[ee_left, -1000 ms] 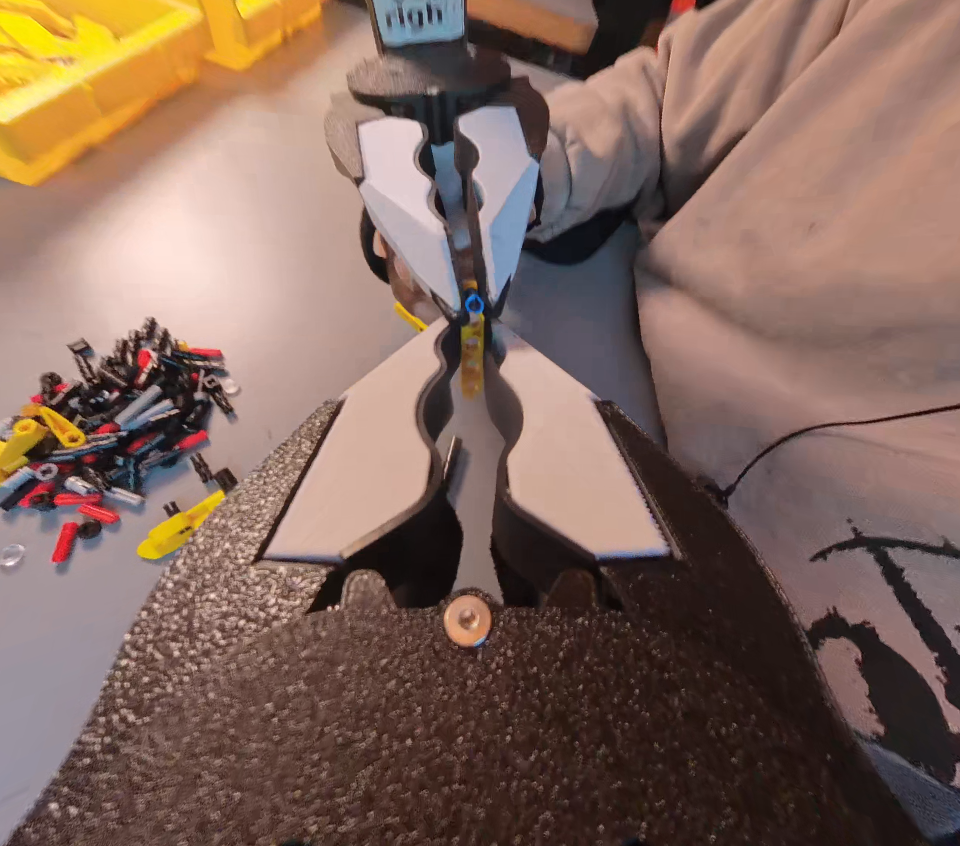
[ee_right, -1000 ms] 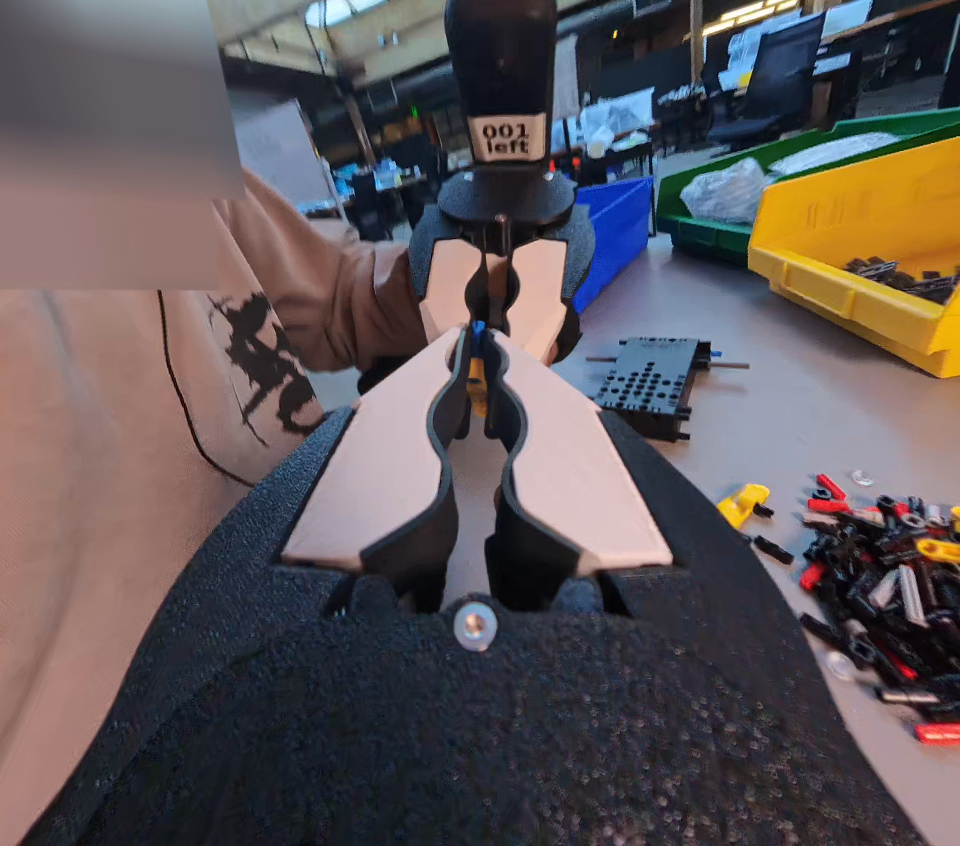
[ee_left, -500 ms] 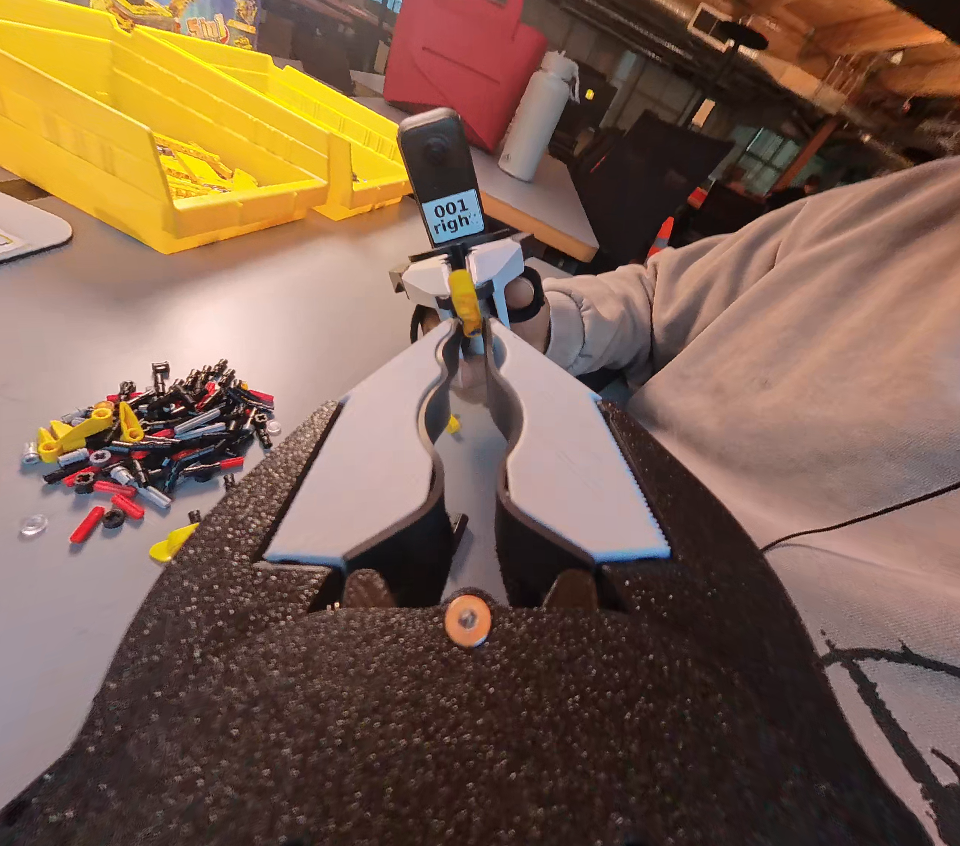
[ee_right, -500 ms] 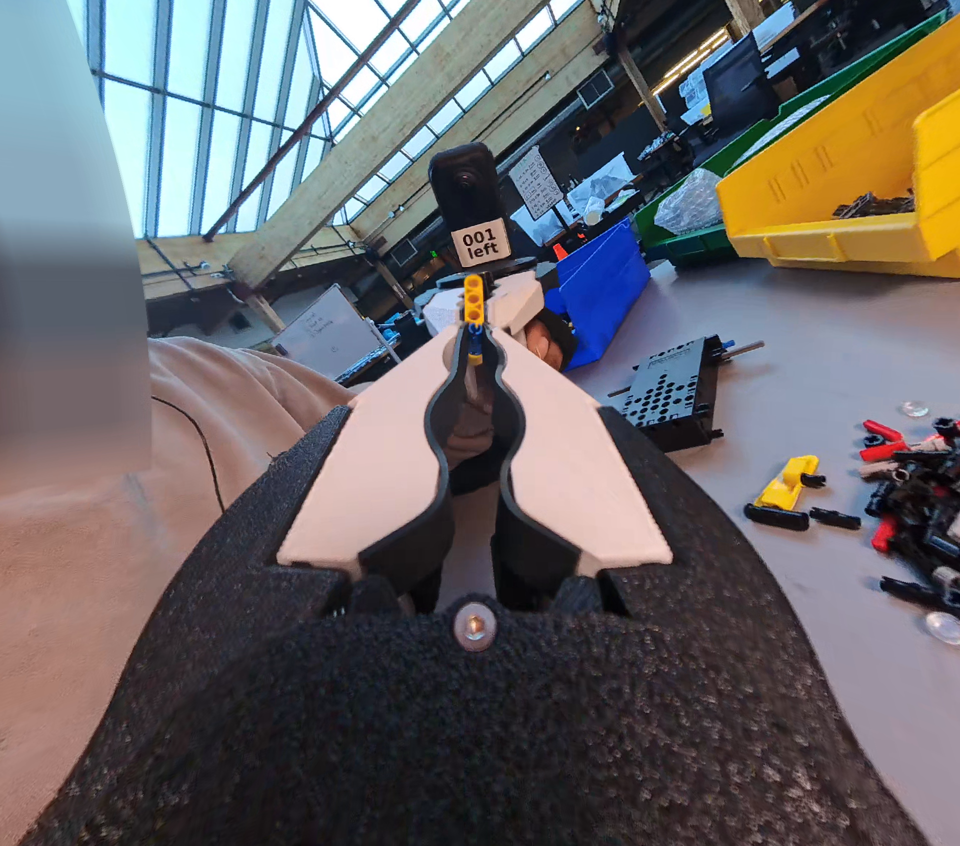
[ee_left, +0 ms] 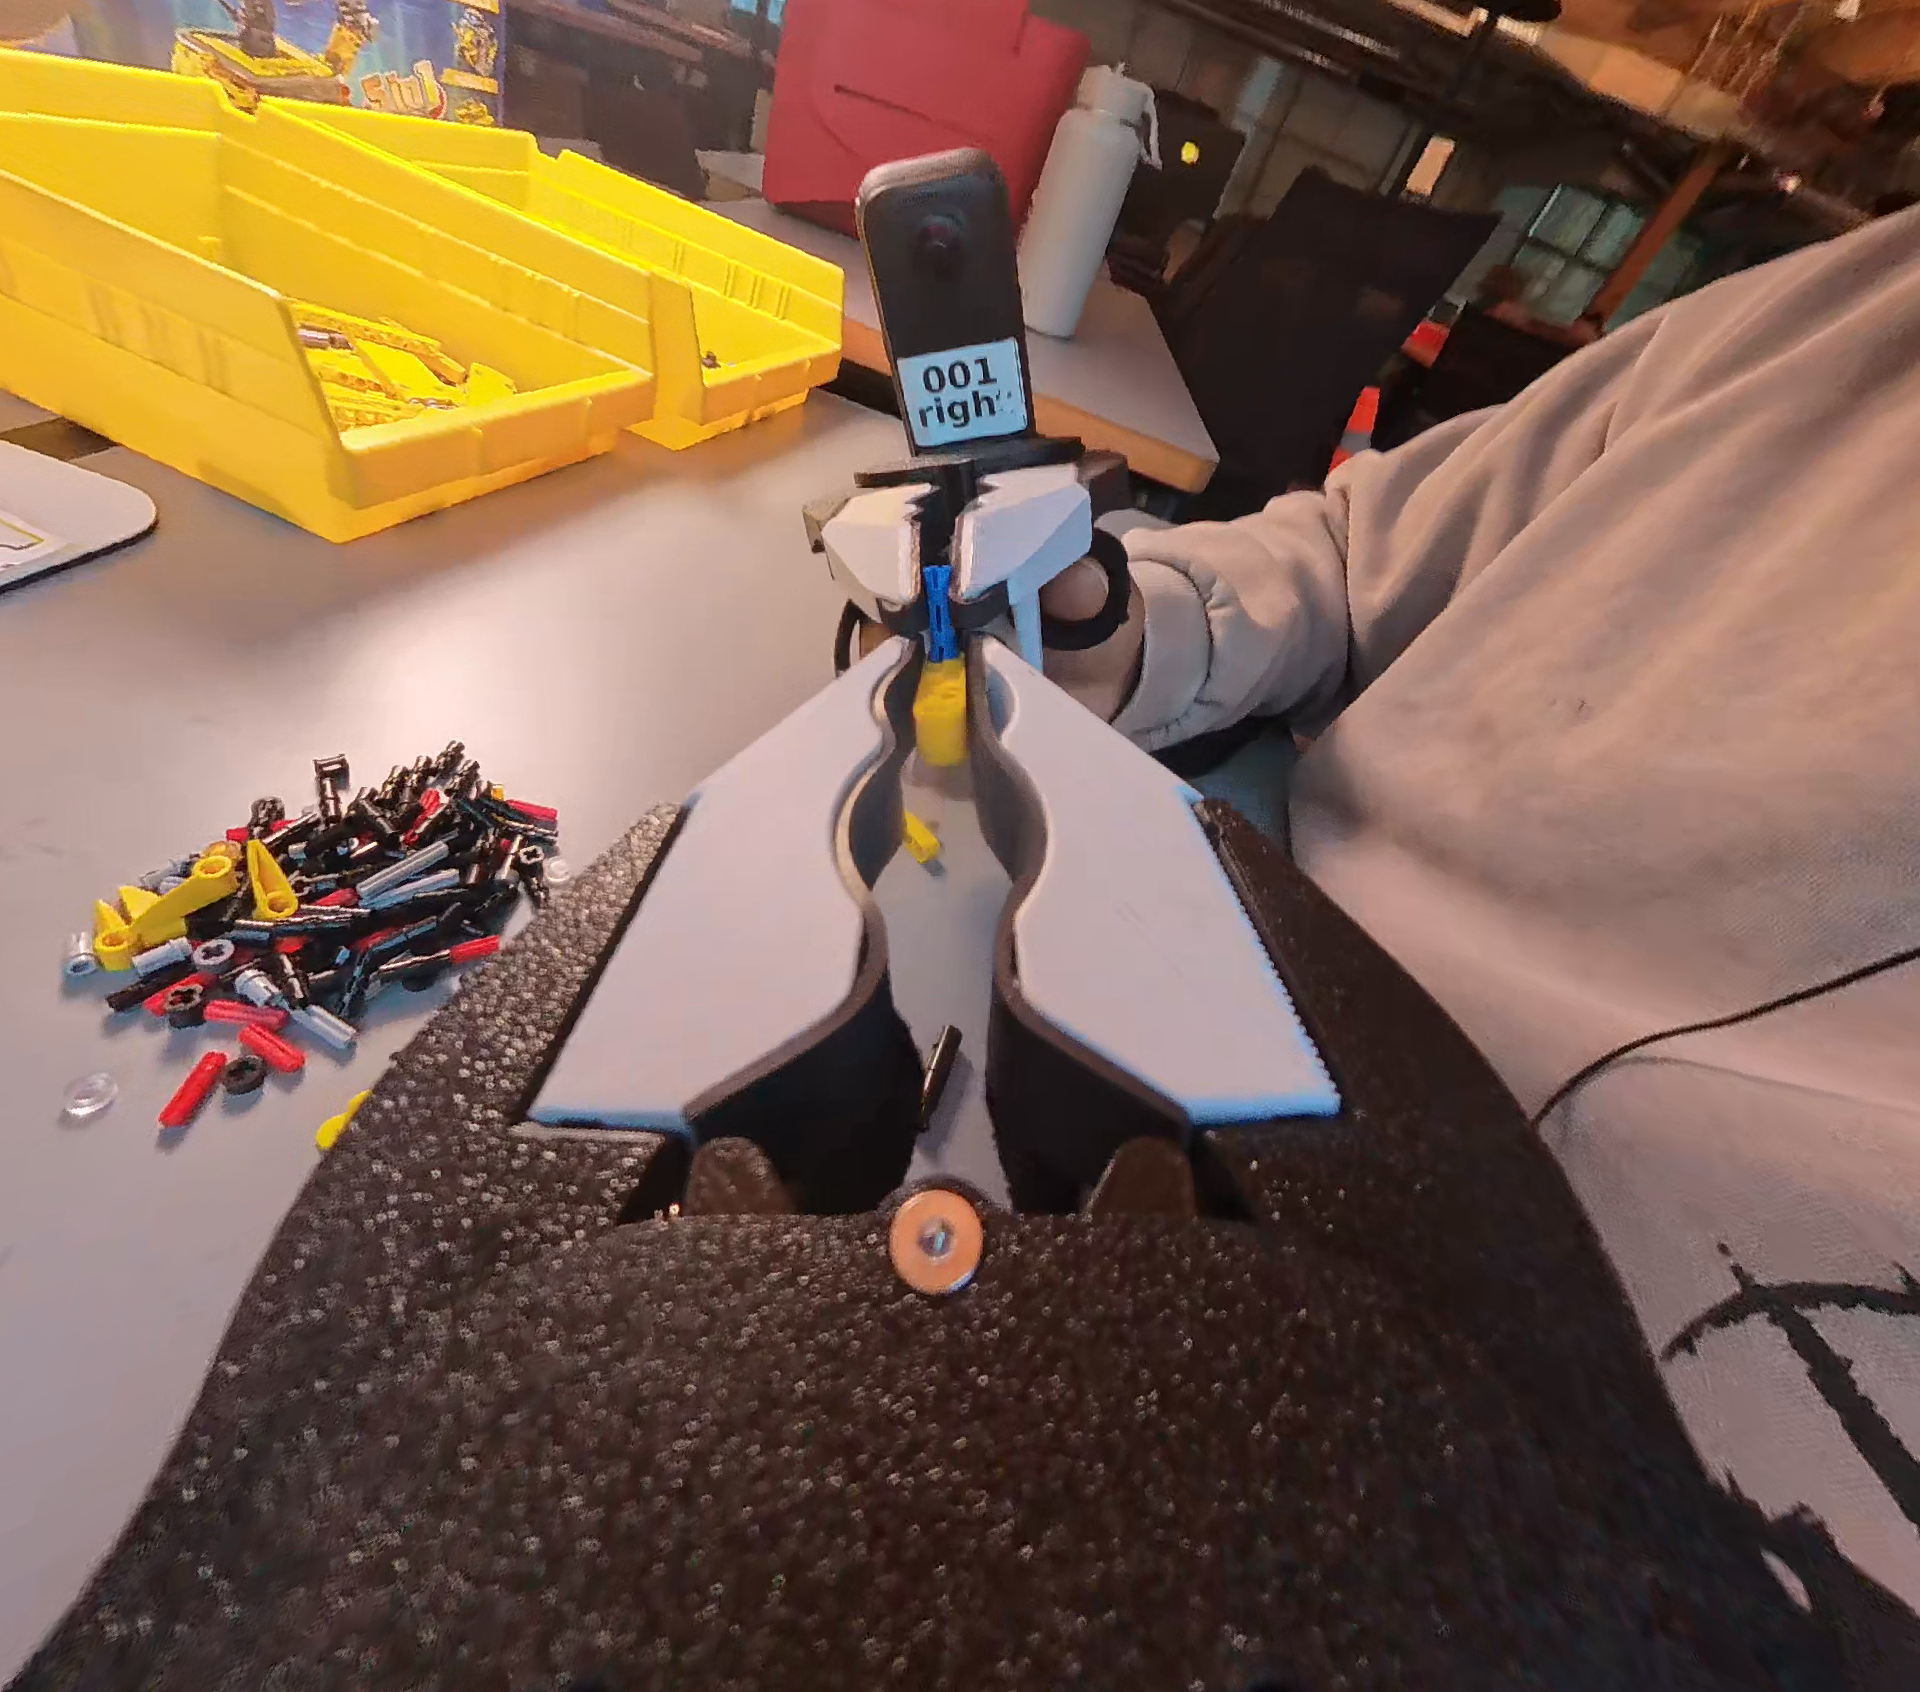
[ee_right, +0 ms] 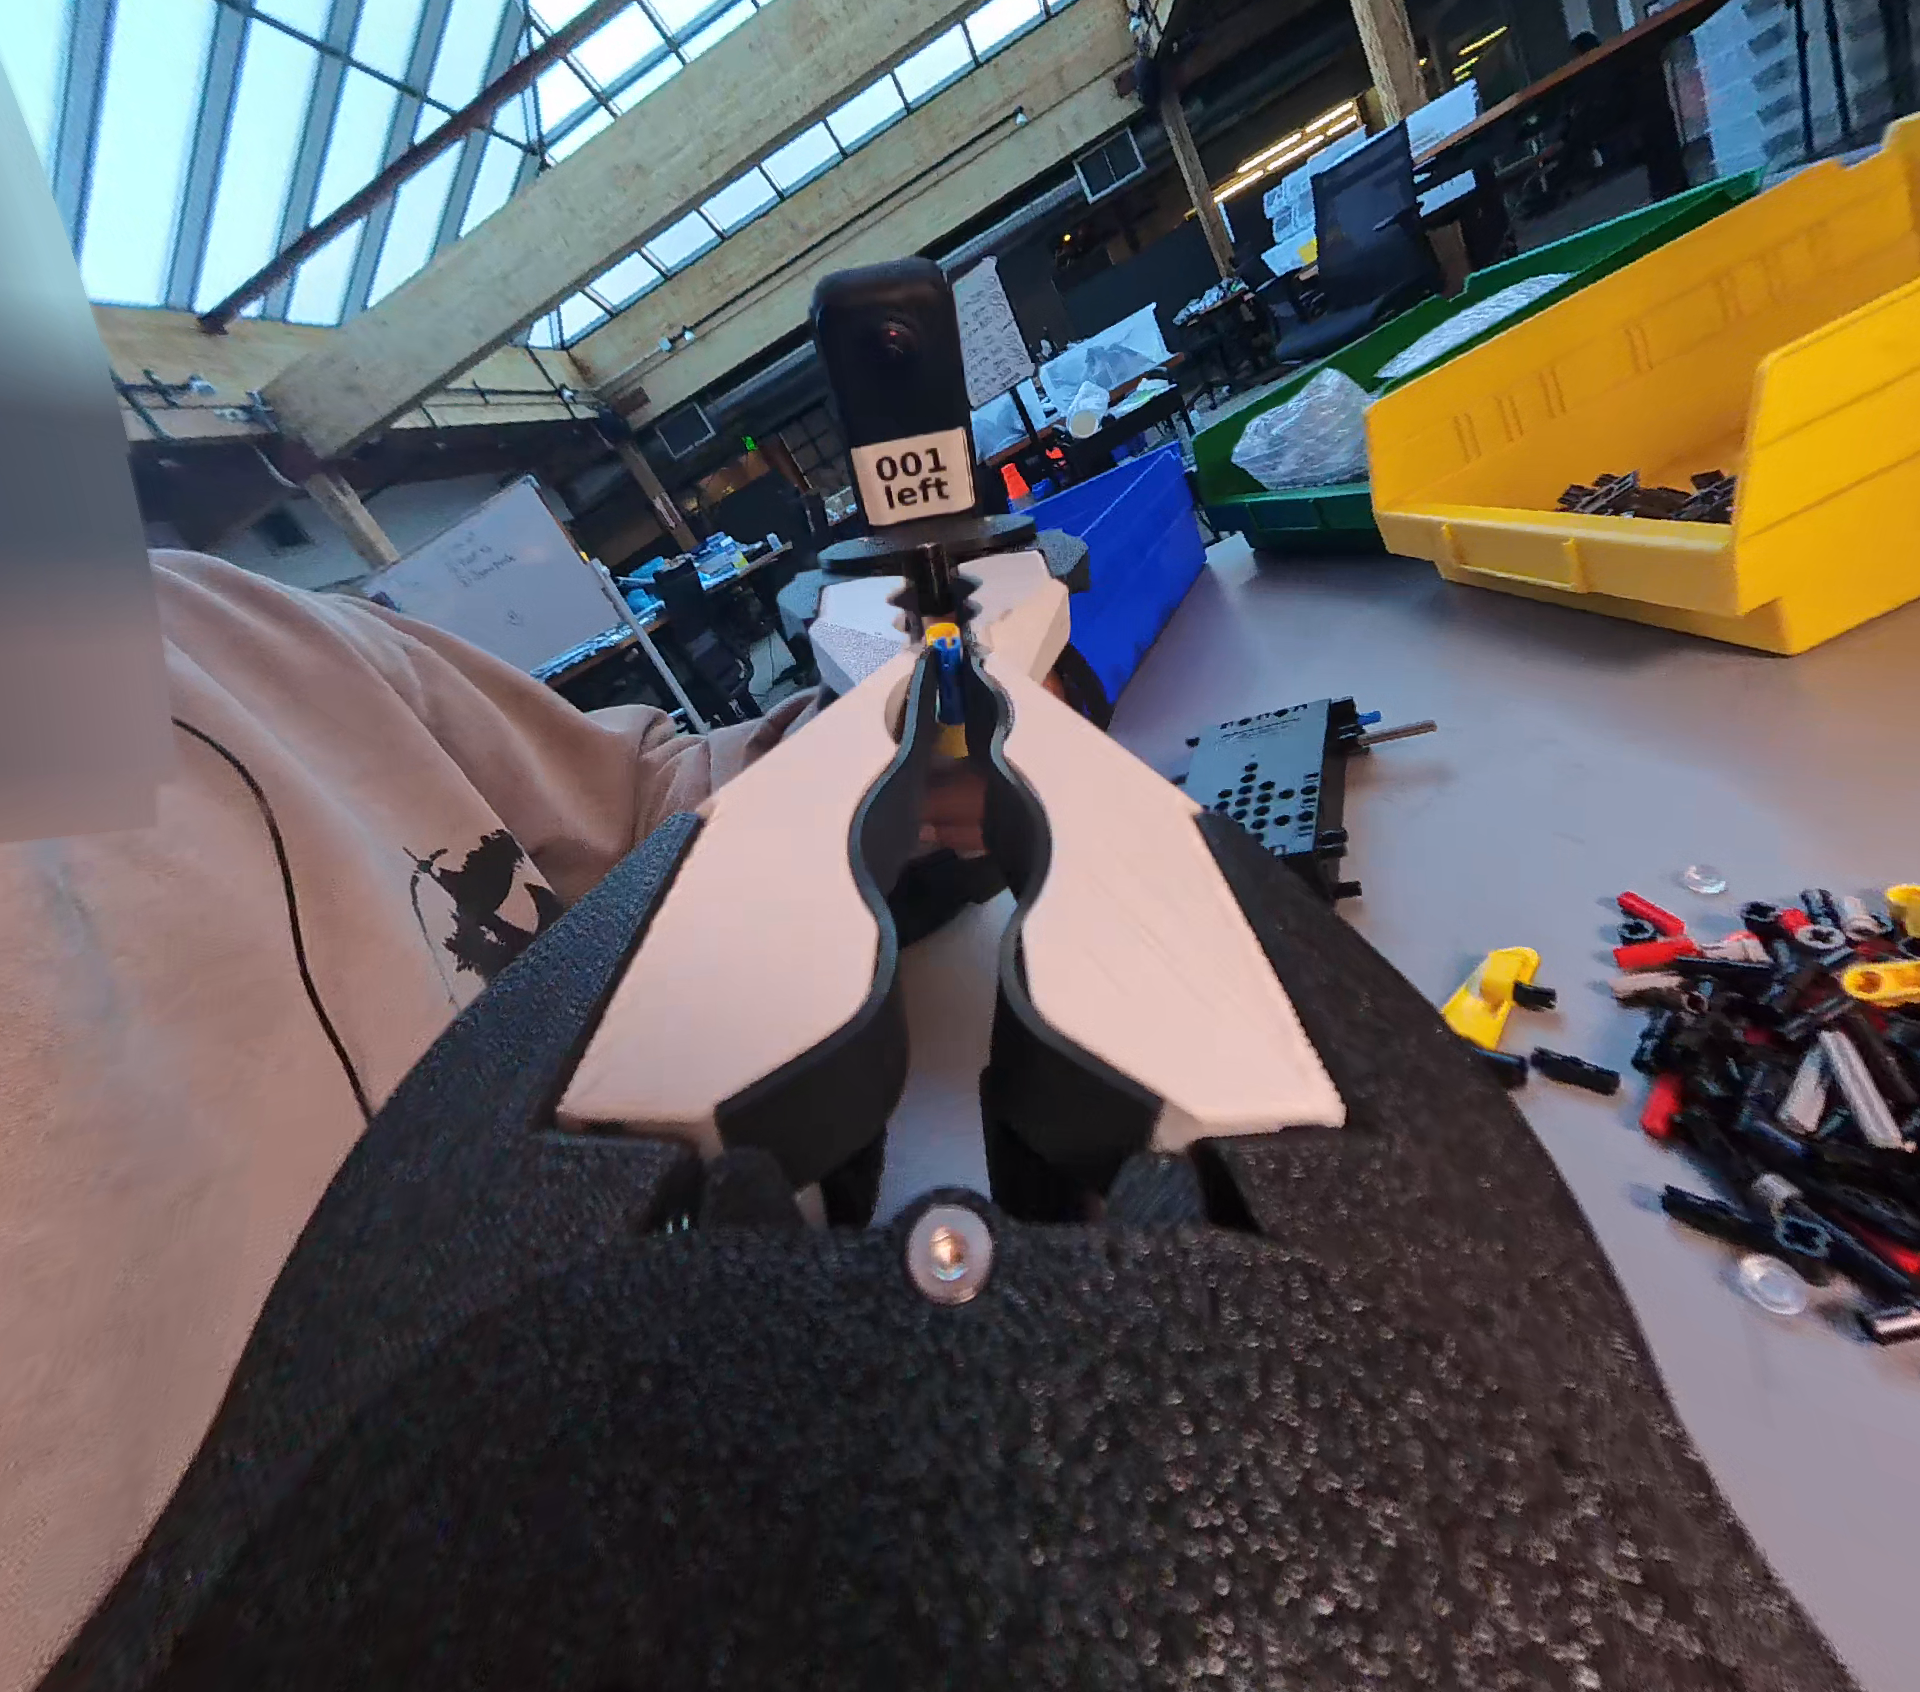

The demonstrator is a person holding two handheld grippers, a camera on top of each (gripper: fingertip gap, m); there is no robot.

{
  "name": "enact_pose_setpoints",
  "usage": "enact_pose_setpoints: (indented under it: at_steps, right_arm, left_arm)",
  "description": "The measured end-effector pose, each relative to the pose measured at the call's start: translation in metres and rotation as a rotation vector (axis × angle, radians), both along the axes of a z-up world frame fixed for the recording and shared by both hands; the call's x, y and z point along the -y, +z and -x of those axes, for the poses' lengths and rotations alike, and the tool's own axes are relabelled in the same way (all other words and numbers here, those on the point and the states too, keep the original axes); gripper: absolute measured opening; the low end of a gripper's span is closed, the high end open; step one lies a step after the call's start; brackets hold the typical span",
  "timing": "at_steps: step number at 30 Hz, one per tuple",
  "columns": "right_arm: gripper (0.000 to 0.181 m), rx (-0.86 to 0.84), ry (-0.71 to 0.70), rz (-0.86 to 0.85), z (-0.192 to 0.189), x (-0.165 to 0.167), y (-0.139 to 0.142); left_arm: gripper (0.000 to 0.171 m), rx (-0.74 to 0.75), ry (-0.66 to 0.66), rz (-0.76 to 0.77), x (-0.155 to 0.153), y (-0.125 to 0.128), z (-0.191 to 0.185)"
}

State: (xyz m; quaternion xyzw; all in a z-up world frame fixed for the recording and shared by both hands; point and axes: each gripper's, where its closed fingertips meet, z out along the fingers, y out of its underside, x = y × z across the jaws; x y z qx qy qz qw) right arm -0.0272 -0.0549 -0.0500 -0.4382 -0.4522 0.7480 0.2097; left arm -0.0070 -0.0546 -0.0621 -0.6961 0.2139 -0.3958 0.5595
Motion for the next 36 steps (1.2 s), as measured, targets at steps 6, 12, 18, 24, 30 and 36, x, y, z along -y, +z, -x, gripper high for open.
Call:
enact_pose_setpoints:
  at_steps: [6,12,18,24,30,36]
  right_arm:
    - [0.001,0.014,0.014,0.024,-0.004,0.003,-0.006]
    - [0.000,0.004,0.003,-0.123,-0.004,-0.003,-0.004]
    - [0.000,0.029,-0.034,-0.252,-0.002,-0.004,-0.012]
    - [0.002,-0.221,-0.148,-0.284,-0.028,-0.031,0.069]
    - [0.002,-0.142,-0.224,-0.272,-0.030,-0.063,0.046]
    - [0.003,0.169,-0.814,-0.521,-0.047,-0.232,0.007]
  left_arm:
    - [0.007,-0.037,-0.029,0.022,0.004,-0.009,-0.002]
    - [0.008,-0.107,-0.007,0.021,-0.003,-0.011,-0.005]
    - [0.008,-0.183,-0.049,0.070,-0.005,-0.022,-0.006]
    - [0.007,-0.351,-0.114,0.178,0.010,-0.078,-0.026]
    - [0.006,-0.352,-0.015,0.109,-0.005,-0.050,-0.005]
    - [0.006,-0.290,0.053,0.090,-0.009,-0.055,0.011]
